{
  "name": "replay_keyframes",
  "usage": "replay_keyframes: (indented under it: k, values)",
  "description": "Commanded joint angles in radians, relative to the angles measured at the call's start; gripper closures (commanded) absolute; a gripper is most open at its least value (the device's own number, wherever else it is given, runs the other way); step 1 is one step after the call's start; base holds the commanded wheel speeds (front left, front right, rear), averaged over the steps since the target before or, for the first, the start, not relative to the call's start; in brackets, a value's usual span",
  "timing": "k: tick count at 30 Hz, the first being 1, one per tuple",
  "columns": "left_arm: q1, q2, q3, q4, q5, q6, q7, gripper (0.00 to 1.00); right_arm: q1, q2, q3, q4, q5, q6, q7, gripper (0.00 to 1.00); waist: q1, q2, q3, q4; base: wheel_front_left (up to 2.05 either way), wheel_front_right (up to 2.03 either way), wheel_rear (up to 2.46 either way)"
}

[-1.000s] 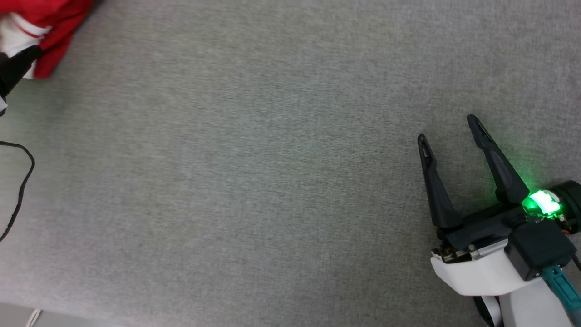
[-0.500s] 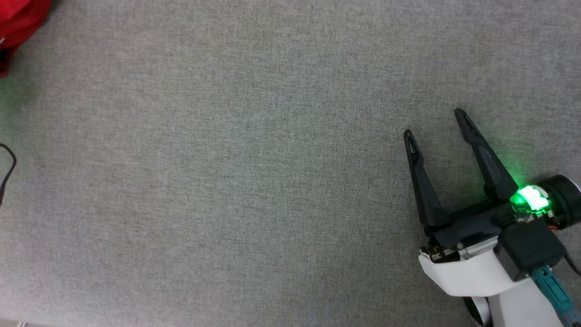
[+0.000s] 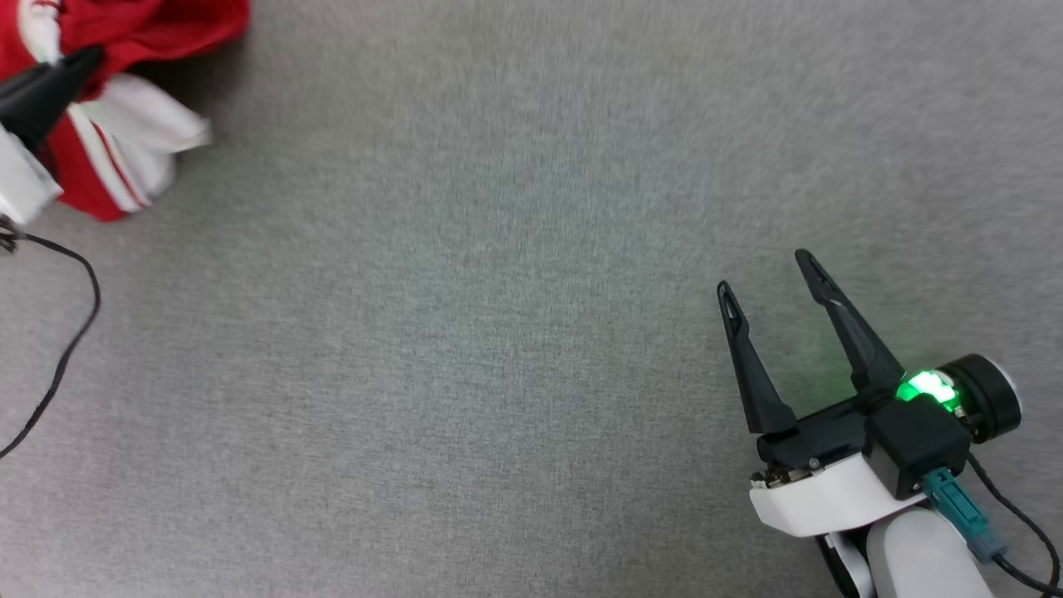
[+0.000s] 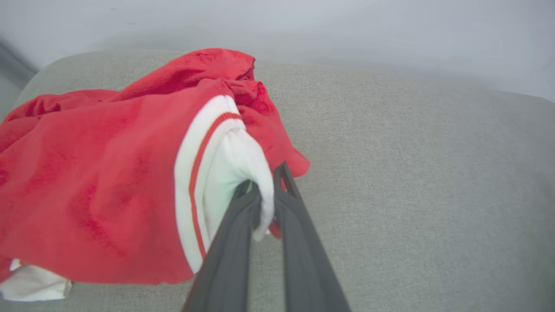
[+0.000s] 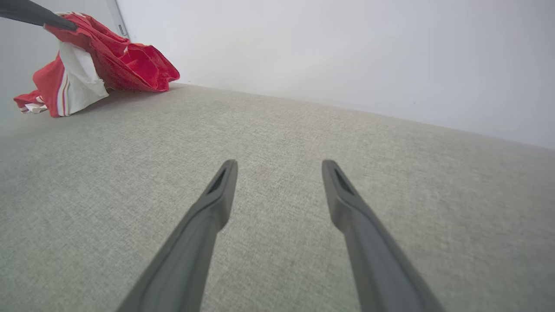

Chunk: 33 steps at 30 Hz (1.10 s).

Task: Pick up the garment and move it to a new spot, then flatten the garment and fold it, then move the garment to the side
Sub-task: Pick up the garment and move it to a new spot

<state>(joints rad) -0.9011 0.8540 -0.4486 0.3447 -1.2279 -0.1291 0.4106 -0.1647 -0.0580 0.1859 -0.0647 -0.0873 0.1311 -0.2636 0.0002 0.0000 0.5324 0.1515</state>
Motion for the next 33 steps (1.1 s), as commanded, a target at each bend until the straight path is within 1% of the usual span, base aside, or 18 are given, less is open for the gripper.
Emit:
replay_keyframes:
  k: [1,6,11,17,23,24,27,33]
  values:
    - [0.021,0.014,-0.021,-0.045,0.004,-0.001,-0.027,1.0,0.013,0.005,0.002,0.01,0.013,-0.001,-0.002,0.0,-0.0002,0.0,-0.094,-0.019,0.0,0.0,0.0]
    - [0.061,0.006,-0.075,-0.155,0.026,-0.001,-0.099,1.0,0.03,0.009,0.003,0.034,0.035,-0.001,-0.002,0.0,-0.0002,0.0,-0.191,-0.039,0.0,0.0,0.0]
    - [0.109,-0.052,-0.133,-0.242,0.054,-0.001,-0.146,1.0,0.051,0.008,-0.001,0.045,0.077,-0.001,-0.002,0.0,-0.0002,0.0,-0.275,-0.071,0.0,0.0,0.0]
    - [0.163,-0.198,-0.23,-0.322,0.078,0.032,-0.161,1.0,0.077,0.008,-0.036,0.05,0.09,-0.001,-0.002,0.0,-0.0002,0.0,-0.354,-0.123,0.0,0.0,0.0]
    - [0.21,-0.344,-0.351,-0.327,0.136,0.059,-0.178,1.0,0.068,0.008,-0.078,0.032,0.081,-0.001,-0.002,0.0,-0.0002,0.0,-0.379,-0.199,0.0,0.0,0.0]
    - [0.21,-0.344,-0.351,-0.327,0.136,0.059,-0.178,1.0,0.068,0.008,-0.078,0.032,0.081,-0.001,-0.002,0.0,-0.0002,0.0,-0.379,-0.199,0.0,0.0,0.0]
    - [0.212,-0.431,-0.401,-0.286,0.157,0.055,-0.194,1.0,0.049,0.008,-0.102,0.02,0.086,-0.001,-0.002,0.0,-0.0002,0.0,-0.366,-0.24,0.0,0.0,0.0]
    - [0.147,-0.611,-0.474,-0.16,0.216,0.04,-0.245,1.0,0.034,0.009,-0.151,0.002,0.1,0.0,-0.002,0.0,-0.0002,0.0,-0.328,-0.308,0.0,0.0,0.0]
